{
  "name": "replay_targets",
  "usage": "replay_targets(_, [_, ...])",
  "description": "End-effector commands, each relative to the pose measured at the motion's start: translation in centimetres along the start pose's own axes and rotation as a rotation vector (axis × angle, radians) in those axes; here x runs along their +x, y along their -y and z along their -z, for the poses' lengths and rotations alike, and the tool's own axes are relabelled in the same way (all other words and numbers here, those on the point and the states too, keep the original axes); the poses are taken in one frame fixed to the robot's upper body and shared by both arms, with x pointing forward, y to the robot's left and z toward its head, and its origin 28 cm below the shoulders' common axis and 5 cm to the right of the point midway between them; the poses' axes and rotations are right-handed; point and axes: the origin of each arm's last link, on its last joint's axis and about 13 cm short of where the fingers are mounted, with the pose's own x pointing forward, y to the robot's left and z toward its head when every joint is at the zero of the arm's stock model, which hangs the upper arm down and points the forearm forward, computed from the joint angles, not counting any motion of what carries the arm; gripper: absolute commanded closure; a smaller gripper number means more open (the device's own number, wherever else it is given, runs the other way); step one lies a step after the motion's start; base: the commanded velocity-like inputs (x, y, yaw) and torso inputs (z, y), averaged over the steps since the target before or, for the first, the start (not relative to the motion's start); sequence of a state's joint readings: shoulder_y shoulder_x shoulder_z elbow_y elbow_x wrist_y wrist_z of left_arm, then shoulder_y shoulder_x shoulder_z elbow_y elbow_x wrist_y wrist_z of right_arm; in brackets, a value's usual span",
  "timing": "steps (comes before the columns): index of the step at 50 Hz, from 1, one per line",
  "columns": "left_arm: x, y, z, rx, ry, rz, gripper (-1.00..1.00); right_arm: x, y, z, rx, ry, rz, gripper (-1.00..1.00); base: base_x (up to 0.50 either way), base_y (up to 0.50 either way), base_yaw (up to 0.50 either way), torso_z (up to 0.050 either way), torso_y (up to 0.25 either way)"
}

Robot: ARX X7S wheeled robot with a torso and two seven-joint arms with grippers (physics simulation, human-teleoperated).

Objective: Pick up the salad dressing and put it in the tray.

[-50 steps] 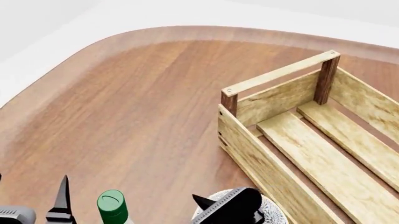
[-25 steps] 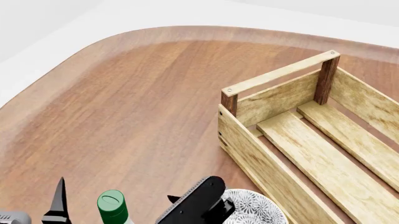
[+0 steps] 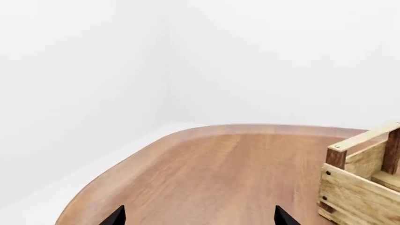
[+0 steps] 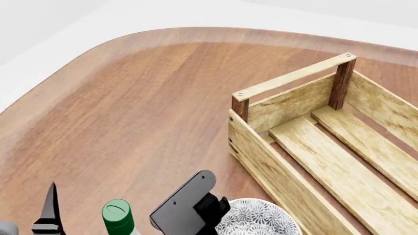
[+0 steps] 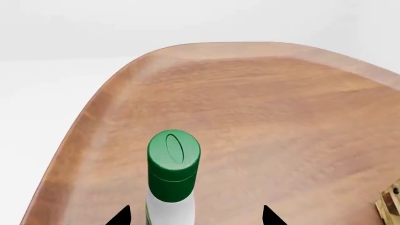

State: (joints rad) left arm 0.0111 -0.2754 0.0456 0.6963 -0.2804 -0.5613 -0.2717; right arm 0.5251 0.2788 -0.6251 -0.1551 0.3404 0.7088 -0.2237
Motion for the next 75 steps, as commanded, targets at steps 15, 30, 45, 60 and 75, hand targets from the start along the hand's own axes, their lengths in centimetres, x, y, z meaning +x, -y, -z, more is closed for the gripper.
replay_targets(15, [0.0,-1.7,-1.2,0.008,0.072,-0.118,-1.0,3.1,0.7,-0.8,0.007,0.012,-0.042,-1.0,0.0,0.0,0.0,0.0,0.0])
replay_targets(30, [-0.1,-2.1,-1.2,0.006,0.074,-0.128,-1.0,4.6,0.3,-1.4,-0.005,0.002,-0.057,-1.0,0.0,0.0,0.0,0.0,0.0])
replay_targets(45, [-0.1,-2.2,-1.1,0.003,0.076,-0.126,-1.0,6.4,0.3,0.3,0.003,-0.055,-0.061,-1.0,0.0,0.0,0.0,0.0,0.0])
replay_targets(60, [-0.2,-2.4,-1.0,-0.001,0.074,-0.126,-1.0,7.9,0.1,1.4,-0.011,-0.08,-0.064,-1.0,0.0,0.0,0.0,0.0,0.0])
replay_targets(75, [-0.2,-2.3,-1.0,0.003,0.074,-0.123,-1.0,6.9,0.1,0.6,-0.039,-0.048,-0.04,1.0,0.0,0.0,0.0,0.0,0.0])
